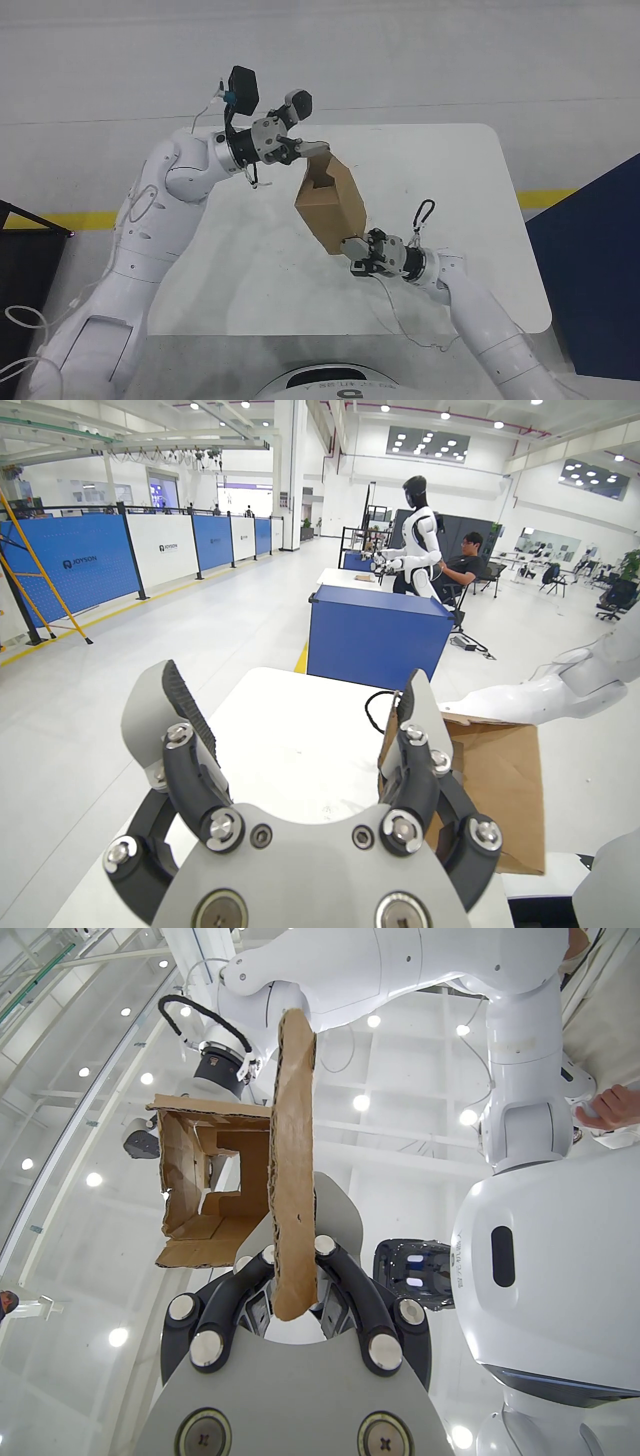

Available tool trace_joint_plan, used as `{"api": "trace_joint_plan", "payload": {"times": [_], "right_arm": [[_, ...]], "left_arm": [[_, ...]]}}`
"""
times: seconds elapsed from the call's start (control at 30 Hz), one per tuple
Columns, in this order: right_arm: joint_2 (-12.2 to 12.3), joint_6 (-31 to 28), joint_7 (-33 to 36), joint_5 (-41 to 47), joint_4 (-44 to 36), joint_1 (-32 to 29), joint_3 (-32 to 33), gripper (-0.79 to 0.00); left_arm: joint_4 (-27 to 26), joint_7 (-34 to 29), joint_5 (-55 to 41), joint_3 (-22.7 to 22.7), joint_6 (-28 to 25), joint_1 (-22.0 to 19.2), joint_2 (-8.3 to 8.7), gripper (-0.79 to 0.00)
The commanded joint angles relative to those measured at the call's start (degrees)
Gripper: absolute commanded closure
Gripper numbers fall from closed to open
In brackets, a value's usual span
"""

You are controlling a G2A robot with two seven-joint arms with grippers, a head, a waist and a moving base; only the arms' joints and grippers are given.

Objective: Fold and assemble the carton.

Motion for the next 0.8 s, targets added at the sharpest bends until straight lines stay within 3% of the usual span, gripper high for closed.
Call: {"api": "trace_joint_plan", "payload": {"times": [0.0,0.43,0.77], "right_arm": [[0.2,0.0,0.0,0.0,-0.2,0.2,-0.3,0.000],[1.0,0.0,0.0,2.1,-0.8,1.3,-1.9,0.000],[2.1,0.0,0.0,5.2,-1.5,2.5,-3.7,0.000]], "left_arm": [[0.4,0.4,0.1,1.1,-1.0,-0.6,-0.26,-0.785],[0.2,2.6,0.4,5.5,-1.8,-1.2,-0.25,-0.785],[-1.7,8.8,4.7,5.9,-1.8,-0.2,1.50,-0.767]]}}
